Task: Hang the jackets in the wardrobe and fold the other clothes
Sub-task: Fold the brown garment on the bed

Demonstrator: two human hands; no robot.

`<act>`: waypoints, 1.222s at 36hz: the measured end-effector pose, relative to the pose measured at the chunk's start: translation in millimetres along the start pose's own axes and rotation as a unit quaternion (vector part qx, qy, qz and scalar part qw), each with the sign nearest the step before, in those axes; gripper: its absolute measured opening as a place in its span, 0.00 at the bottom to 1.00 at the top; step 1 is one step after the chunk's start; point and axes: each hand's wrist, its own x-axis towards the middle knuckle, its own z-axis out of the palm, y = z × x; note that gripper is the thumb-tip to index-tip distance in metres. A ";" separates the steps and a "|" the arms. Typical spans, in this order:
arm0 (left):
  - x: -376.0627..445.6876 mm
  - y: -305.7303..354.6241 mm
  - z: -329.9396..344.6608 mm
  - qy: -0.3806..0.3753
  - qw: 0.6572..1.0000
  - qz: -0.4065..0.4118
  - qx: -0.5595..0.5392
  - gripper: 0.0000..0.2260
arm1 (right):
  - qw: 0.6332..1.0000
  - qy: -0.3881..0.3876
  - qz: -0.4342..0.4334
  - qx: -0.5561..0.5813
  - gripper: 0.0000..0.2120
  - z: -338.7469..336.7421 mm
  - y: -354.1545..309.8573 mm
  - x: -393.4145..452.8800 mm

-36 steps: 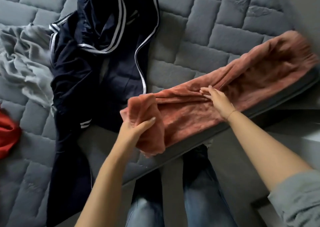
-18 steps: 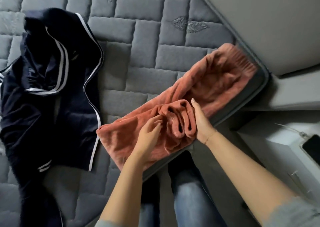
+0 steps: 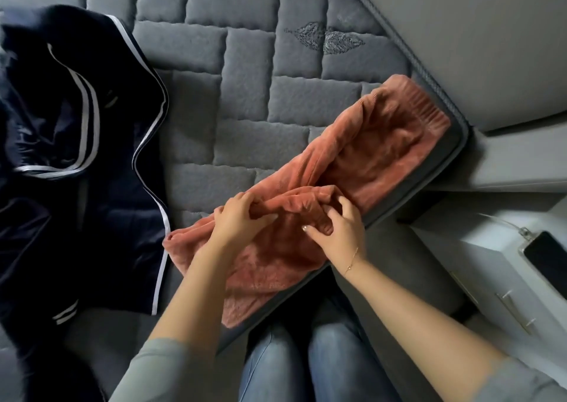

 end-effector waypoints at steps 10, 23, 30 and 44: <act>16.1 -26.5 -13.0 -0.081 0.996 0.023 -0.035 0.13 | 0.960 -0.035 0.185 0.207 0.21 -13.8 22.8 14.7; 13.7 -23.4 -24.4 -0.090 0.991 -0.054 -0.085 0.20 | 0.945 -0.083 0.052 0.311 0.18 -70.2 -2.4 41.3; 28.7 4.3 -40.2 -0.070 0.987 -0.115 -0.085 0.31 | 0.935 -0.092 0.007 0.342 0.24 -151.9 4.7 90.9; 78.8 86.6 9.1 0.177 0.982 -0.003 0.071 0.16 | 0.962 -0.079 0.135 0.226 0.24 -178.8 99.0 234.7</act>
